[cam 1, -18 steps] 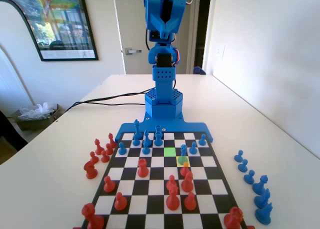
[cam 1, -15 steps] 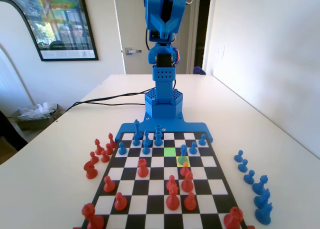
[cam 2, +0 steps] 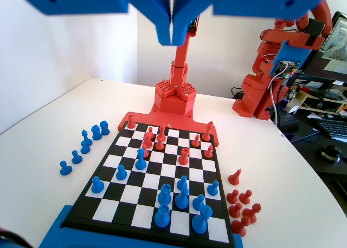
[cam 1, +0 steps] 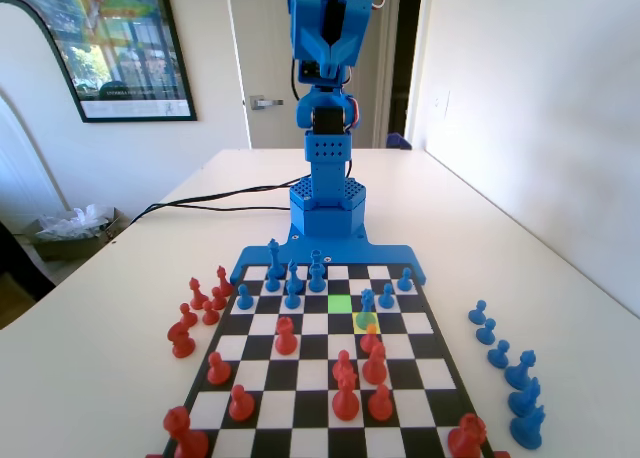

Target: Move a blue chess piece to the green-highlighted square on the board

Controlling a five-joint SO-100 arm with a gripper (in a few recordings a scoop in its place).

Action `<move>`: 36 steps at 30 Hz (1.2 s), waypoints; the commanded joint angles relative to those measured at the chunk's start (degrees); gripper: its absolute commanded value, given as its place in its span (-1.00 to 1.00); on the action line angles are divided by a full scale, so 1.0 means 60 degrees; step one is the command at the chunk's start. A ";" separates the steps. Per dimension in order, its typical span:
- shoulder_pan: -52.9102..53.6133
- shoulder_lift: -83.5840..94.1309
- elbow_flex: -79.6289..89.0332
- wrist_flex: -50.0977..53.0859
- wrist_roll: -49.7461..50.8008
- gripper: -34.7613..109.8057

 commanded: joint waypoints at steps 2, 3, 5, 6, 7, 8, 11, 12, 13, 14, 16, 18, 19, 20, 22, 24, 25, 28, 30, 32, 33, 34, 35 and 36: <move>0.0000 0.0205 0.0044 -0.0146 -0.0103 -0.49; 0.0000 0.0205 0.0044 -0.0146 -0.0103 -0.49; 0.0000 0.0205 0.0044 -0.0146 -0.0103 -0.49; 0.0000 0.0205 0.0044 -0.0146 -0.0103 -0.49; 0.0000 0.0205 0.0044 -0.0146 -0.0103 -0.49; 0.0000 0.0205 0.0044 -0.0146 -0.0103 -0.49; 0.0000 0.0205 0.0044 -0.0146 -0.0103 -0.49; 0.0000 0.0205 0.0044 -0.0146 -0.0103 -0.49; 0.0000 0.0205 0.0044 -0.0146 -0.0103 -0.49; 0.0000 0.0205 0.0044 -0.0146 -0.0103 -0.49; 0.0000 0.0205 0.0044 -0.0146 -0.0103 -0.49; 0.0000 0.0205 0.0044 -0.0146 -0.0088 -0.49; 0.0000 0.0205 0.0044 -0.0146 -0.0088 -0.49; 0.0000 0.0205 0.0044 -0.0146 -0.0088 -0.49; -0.0029 0.0205 0.0044 -0.0146 -0.0088 -0.49; 0.0015 0.0205 0.0044 -0.0146 -0.0088 -0.49; -0.0015 0.0190 0.0044 -0.0146 -0.0088 -0.49; -0.0088 0.0161 0.0044 -0.0132 -0.0103 -0.51; -0.0088 0.0117 0.0029 -0.0117 -0.0132 -0.50; -0.0161 0.0103 -0.0059 -0.0132 -0.0498 -0.51; -0.0234 0.0029 -0.0161 -0.0205 -0.0146 -0.51; -0.0322 -0.0205 -0.0366 -0.0249 0.0176 -0.51; -0.0469 -0.0557 -0.0718 -0.0249 0.0498 -0.51; -0.0586 -0.0894 -0.1099 -0.0205 0.0718 -0.51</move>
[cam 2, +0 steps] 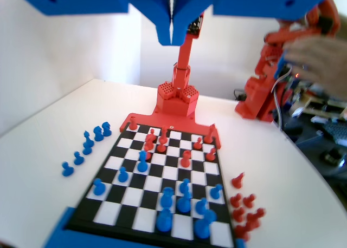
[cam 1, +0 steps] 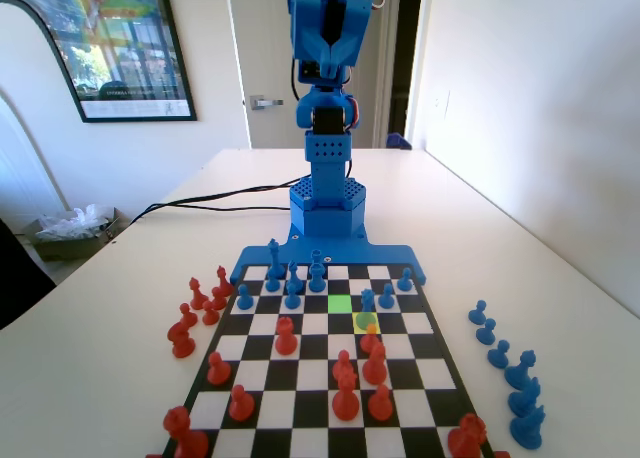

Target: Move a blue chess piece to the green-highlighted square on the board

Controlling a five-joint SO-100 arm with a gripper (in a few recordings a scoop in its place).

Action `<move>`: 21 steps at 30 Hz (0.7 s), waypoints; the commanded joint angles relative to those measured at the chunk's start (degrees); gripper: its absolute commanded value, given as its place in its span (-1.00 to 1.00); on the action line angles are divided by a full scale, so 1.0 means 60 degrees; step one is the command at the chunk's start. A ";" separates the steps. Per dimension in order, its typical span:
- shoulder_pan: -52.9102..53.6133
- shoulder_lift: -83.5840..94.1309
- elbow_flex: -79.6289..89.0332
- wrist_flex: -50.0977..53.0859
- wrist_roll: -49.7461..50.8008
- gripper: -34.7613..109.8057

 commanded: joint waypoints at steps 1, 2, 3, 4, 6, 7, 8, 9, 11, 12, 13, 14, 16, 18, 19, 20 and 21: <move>-0.0454 -0.0981 -0.1392 0.0044 0.0747 -0.51; -0.0601 -0.1436 -0.1846 0.0220 0.1011 -0.51; -0.0703 -0.1904 -0.2300 0.0454 0.1216 -0.51; -0.0835 -0.2549 -0.2856 0.0762 0.1494 -0.51; -0.1099 -0.3647 -0.3706 0.1274 0.1963 -0.51; -0.1230 -0.4204 -0.4043 0.1479 0.2168 -0.50; -0.1318 -0.4658 -0.4277 0.1597 0.2388 -0.50; -0.1436 -0.5098 -0.4438 0.1655 0.2593 -0.50; -0.1582 -0.6050 -0.4629 0.1670 0.2915 -0.49; -0.1641 -0.6460 -0.4629 0.1626 0.3018 -0.49; -0.1670 -0.6885 -0.4614 0.1538 0.3120 -0.48; -0.1685 -0.7280 -0.4497 0.1421 0.3179 -0.48; -0.1699 -0.7808 -0.4204 0.1084 0.3296 -0.47; -0.1685 -0.8218 -0.3809 0.0571 0.3384 -0.46; -0.1670 -0.8394 -0.3618 0.0308 0.3384 -0.46; -0.1641 -0.8496 -0.3369 -0.0059 0.3413 -0.46; -0.1626 -0.8599 -0.3149 -0.0410 0.3442 -0.45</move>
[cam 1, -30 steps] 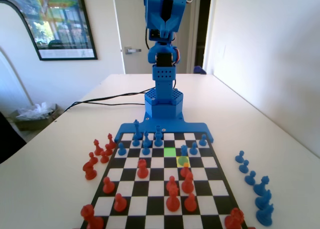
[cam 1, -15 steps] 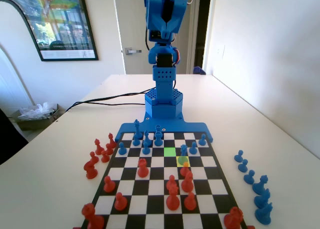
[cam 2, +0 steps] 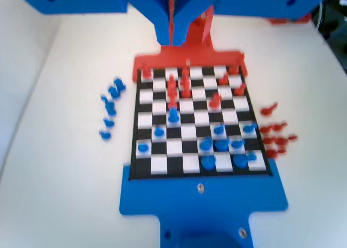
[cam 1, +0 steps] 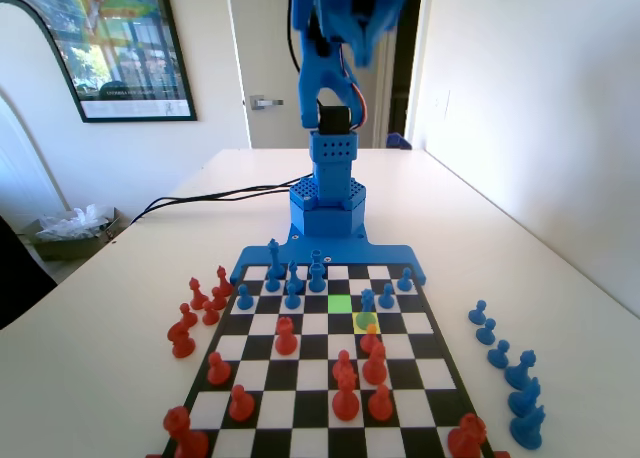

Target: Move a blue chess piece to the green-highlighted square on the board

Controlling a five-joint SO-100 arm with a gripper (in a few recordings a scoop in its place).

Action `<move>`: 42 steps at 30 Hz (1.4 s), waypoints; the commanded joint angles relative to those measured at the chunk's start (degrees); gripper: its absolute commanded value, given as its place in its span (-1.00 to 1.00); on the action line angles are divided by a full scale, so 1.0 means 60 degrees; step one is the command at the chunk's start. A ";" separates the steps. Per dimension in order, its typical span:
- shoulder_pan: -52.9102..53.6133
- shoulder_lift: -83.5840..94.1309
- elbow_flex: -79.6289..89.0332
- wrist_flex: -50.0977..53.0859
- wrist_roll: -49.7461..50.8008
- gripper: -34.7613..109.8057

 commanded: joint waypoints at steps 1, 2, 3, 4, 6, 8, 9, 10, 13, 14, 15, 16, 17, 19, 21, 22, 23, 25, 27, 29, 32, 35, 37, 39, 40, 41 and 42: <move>-0.0088 -0.0469 0.0425 -0.1084 0.0015 -0.45; -0.0088 -0.0674 0.0542 -0.1304 0.0015 -0.44; -0.0073 -0.0908 0.0674 -0.1611 0.0044 -0.43; -0.0044 -0.1172 0.0762 -0.1860 0.0044 -0.42; 0.0059 -0.1582 0.0952 -0.2300 0.0015 -0.40; 0.0161 -0.1919 0.1187 -0.2812 -0.0029 -0.40; 0.0205 -0.2021 0.1362 -0.3120 -0.0073 -0.39; 0.0234 -0.2080 0.1626 -0.3428 -0.0190 -0.39; 0.0308 -0.2432 0.2080 -0.3984 -0.0381 -0.39; 0.0337 -0.2593 0.2183 -0.4204 -0.0425 -0.39; 0.0352 -0.2769 0.2212 -0.4351 -0.0439 -0.39; 0.0352 -0.2915 0.2212 -0.4424 -0.0439 -0.39; 0.0366 -0.3062 0.2183 -0.4482 -0.0439 -0.39; 0.0322 -0.3325 0.2095 -0.4512 -0.0527 -0.39; 0.0278 -0.3501 0.2080 -0.4614 -0.0513 -0.39; 0.0234 -0.3560 0.2095 -0.4673 -0.0498 -0.39; 0.0205 -0.3604 0.2109 -0.4687 -0.0483 -0.39; 0.0146 -0.3691 0.2168 -0.4717 -0.0498 -0.38; 0.0117 -0.3779 0.2271 -0.4878 -0.0513 -0.38; 0.0103 -0.3823 0.2402 -0.5054 -0.0527 -0.38; 0.0088 -0.3955 0.2563 -0.5303 -0.0527 -0.38; 0.0073 -0.4102 0.2666 -0.5479 -0.0571 -0.38; 0.0073 -0.4204 0.2681 -0.5537 -0.0586 -0.38; 0.0073 -0.4336 0.2681 -0.5669 -0.0601 -0.38; 0.0073 -0.4395 0.2681 -0.5713 -0.0615 -0.38; 0.0073 -0.4438 0.2725 -0.5786 -0.0630 -0.38; 0.0059 -0.4453 0.2783 -0.5889 -0.0645 -0.38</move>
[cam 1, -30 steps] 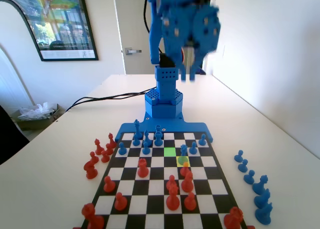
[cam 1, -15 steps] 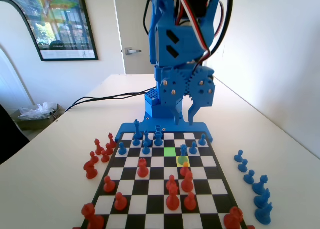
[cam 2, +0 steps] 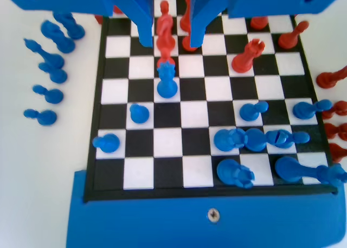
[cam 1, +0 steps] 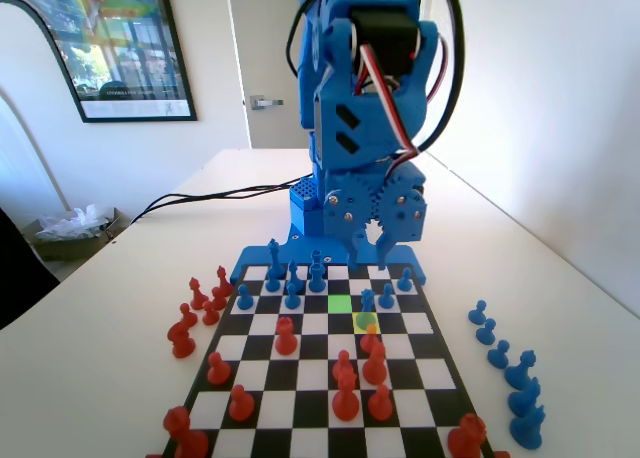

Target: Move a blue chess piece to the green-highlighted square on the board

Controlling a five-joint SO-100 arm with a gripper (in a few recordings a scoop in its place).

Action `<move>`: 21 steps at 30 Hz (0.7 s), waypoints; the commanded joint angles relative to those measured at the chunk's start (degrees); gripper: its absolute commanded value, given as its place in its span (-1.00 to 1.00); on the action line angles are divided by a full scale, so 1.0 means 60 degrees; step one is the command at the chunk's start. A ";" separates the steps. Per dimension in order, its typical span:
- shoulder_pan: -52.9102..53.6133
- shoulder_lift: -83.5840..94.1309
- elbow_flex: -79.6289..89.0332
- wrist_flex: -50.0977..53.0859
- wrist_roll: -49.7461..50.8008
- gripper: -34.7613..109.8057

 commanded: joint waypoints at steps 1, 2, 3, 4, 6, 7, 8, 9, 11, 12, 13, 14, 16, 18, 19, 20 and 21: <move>-0.0278 0.0146 0.0146 -0.0205 -0.0264 -0.37; -0.0308 0.0146 0.0278 -0.0278 -0.0425 -0.37; -0.0322 0.0132 0.0352 -0.0337 -0.0454 -0.37; -0.0322 0.0044 0.0366 -0.0381 -0.0454 -0.37; -0.0337 -0.0176 0.0308 -0.0454 -0.0425 -0.37; -0.0308 -0.0308 0.0234 -0.0469 -0.0410 -0.37; -0.0278 -0.0381 0.0205 -0.0469 -0.0410 -0.37; -0.0249 -0.0439 0.0161 -0.0483 -0.0410 -0.37; -0.0205 -0.0557 0.0103 -0.0483 -0.0425 -0.37; -0.0190 -0.0586 0.0088 -0.0498 -0.0410 -0.37; -0.0161 -0.0601 0.0044 -0.0498 -0.0396 -0.37; -0.0132 -0.0615 0.0000 -0.0498 -0.0381 -0.37; -0.0088 -0.0688 -0.0073 -0.0557 -0.0366 -0.37; -0.0073 -0.0791 -0.0146 -0.0645 -0.0366 -0.37; -0.0073 -0.0820 -0.0161 -0.0659 -0.0396 -0.37; -0.0073 -0.0850 -0.0190 -0.0703 -0.0396 -0.37; -0.0073 -0.0864 -0.0205 -0.0747 -0.0396 -0.37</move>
